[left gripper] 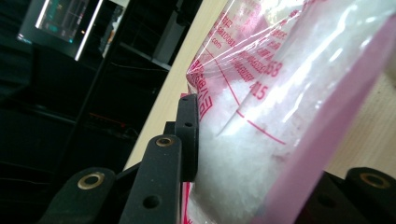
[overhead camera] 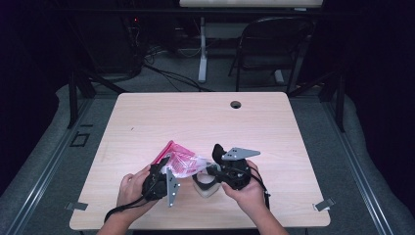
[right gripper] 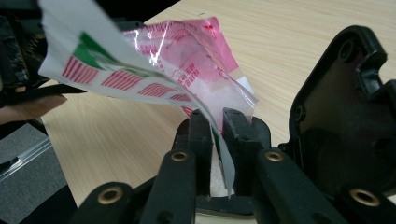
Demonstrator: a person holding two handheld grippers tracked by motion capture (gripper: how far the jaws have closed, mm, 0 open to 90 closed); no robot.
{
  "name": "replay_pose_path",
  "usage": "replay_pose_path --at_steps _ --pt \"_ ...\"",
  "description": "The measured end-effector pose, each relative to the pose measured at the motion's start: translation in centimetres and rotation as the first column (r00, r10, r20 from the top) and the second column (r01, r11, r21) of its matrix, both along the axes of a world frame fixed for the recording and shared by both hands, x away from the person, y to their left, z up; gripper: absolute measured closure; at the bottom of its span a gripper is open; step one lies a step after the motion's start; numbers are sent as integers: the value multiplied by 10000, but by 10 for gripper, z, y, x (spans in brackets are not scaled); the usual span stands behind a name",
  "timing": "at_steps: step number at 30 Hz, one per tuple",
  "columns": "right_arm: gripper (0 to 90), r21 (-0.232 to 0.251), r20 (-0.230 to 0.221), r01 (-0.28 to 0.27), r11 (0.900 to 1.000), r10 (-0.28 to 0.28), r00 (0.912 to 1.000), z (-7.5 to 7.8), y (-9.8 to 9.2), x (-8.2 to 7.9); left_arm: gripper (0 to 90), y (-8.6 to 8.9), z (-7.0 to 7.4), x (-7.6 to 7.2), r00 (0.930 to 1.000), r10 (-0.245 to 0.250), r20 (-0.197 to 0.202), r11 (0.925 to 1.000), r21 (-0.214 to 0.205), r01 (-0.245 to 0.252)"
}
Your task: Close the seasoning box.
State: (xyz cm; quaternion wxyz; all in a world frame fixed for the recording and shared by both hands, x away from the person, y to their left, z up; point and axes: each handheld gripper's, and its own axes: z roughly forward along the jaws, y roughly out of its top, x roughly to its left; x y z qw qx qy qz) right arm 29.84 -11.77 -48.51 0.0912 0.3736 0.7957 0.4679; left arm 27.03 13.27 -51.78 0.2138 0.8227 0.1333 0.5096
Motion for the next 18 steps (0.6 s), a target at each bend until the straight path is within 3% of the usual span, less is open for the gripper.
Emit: replay_pose_path --at_steps 6,13,18 --pt "755 186 166 7 9998 -10 9999 3 -1 -1 758 6 -6 1 9982 18 -600 9963 -859 -69" --pt "690 382 237 62 9993 -71 9997 4 -2 -2 758 9 -12 3 9928 40 -1196 9884 -1505 -221" --pt "598 577 427 123 9983 -148 9990 6 -1 -4 761 12 -15 5 9900 -5 -1408 9841 -1757 -245"
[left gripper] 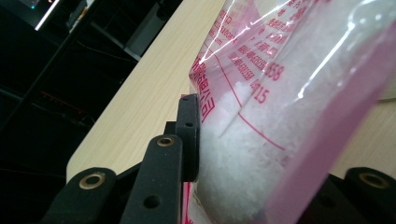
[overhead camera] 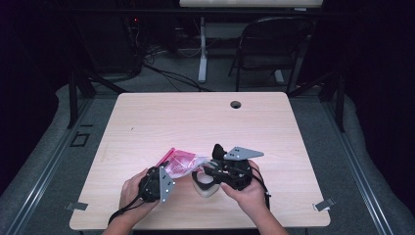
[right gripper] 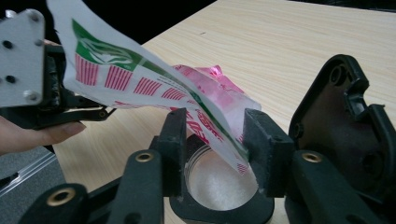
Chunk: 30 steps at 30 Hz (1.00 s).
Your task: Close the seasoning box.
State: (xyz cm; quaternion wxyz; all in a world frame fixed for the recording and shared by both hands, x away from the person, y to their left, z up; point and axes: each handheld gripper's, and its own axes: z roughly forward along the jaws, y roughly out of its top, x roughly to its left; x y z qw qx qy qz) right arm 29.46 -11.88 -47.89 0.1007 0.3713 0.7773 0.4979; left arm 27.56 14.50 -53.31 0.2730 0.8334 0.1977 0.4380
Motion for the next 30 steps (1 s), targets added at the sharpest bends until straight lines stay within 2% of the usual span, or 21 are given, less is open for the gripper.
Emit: replay_pose_path --at_steps 2,7,11,13,19,23,27,28,30 --pt "580 3 29 -23 10000 23 10000 1 0 0 761 1 -1 1 10000 -33 -69 10000 -74 32" --pt "515 252 51 14 9997 -16 10000 5 0 -1 762 8 -2 5 9987 107 -492 9979 -627 -137" --pt "502 394 93 20 9992 -23 10000 7 0 -1 762 12 -3 7 9968 175 -776 9948 -984 -252" --pt "496 397 114 10 9992 -14 9999 8 -2 -1 762 13 -4 8 9958 209 -888 9939 -1063 -304" --pt "490 805 330 87 9967 -114 9994 11 -7 -1 762 14 -7 10 9930 145 -1176 9907 -1327 -301" --pt "493 801 364 170 9966 -200 9991 12 -9 -1 763 14 -7 12 9914 92 -1305 9878 -1532 -293" --pt "495 900 378 205 9957 -240 9990 13 -11 -2 764 17 -6 14 9888 113 -1487 9820 -1848 -390" --pt "495 802 377 189 9966 -220 9990 13 -12 -2 765 19 -6 15 9878 96 -1552 9799 -1956 -402" --pt "501 916 364 200 9956 -234 9991 13 -12 -2 765 22 -5 17 9861 169 -1655 9750 -2159 -529"
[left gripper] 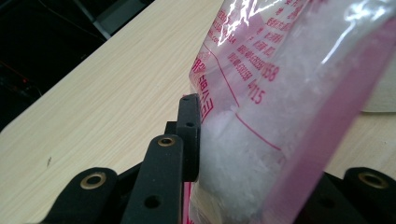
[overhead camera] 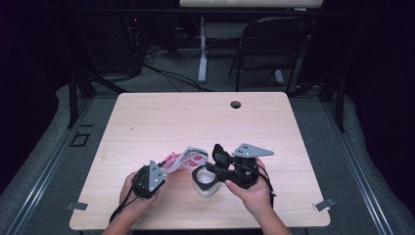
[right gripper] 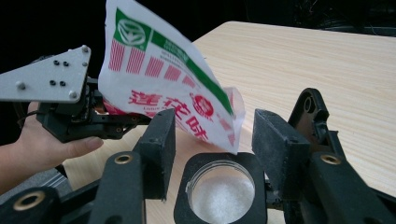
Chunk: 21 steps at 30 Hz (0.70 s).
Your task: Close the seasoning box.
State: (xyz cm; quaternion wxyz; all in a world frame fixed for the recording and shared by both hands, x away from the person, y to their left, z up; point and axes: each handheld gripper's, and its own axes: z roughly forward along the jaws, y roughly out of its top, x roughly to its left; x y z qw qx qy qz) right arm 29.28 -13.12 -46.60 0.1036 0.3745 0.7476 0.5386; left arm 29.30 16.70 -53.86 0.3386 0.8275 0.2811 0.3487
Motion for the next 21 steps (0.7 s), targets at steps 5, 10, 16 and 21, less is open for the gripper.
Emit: replay_pose_path --at_steps 5,10,16,21 --pt "501 15 -2 9 10000 -9 10000 1 -2 -1 765 8 3 3 9996 239 -119 9985 -491 -244" --pt "519 189 -92 34 9998 -32 10000 4 -7 -1 766 16 5 5 9985 519 -153 9954 -795 -529" --pt "536 138 -269 -76 9999 80 9996 5 -10 0 766 32 9 9 9941 1066 -205 9860 -1268 -1083" --pt "572 -271 -248 18 9996 -25 9997 6 -14 0 766 47 11 13 9857 1675 -187 9749 -1454 -1685"
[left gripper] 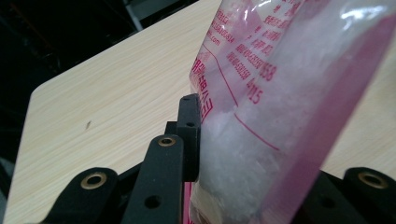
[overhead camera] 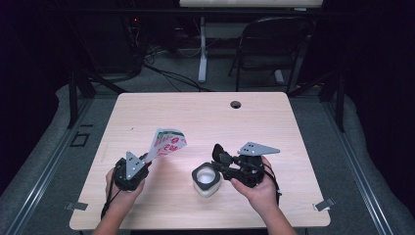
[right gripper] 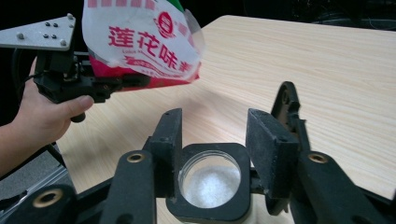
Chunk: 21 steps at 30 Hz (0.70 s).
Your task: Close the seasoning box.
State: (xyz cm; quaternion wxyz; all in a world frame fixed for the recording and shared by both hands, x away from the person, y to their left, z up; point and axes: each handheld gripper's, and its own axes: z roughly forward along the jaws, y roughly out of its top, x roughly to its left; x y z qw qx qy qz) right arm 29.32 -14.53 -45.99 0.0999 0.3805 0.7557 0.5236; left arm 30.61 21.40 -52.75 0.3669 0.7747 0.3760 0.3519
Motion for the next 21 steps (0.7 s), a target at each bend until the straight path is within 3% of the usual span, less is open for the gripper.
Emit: replay_pose_path --at_steps 4,12,15,21 --pt "618 82 -191 11 10000 -9 9998 1 -6 2 766 8 -1 2 9994 344 -26 9994 -41 -344" --pt "686 -72 -79 225 9997 -225 9997 4 -15 4 765 24 -5 7 9935 1142 -23 9934 48 -1142" --pt "711 -21 -36 335 9994 -336 9994 4 -18 5 765 31 -6 8 9889 1485 0 9888 157 -1485" --pt "742 -50 7 536 9985 -536 9986 4 -21 6 763 45 -11 13 9782 2045 -365 9785 -207 -2054"
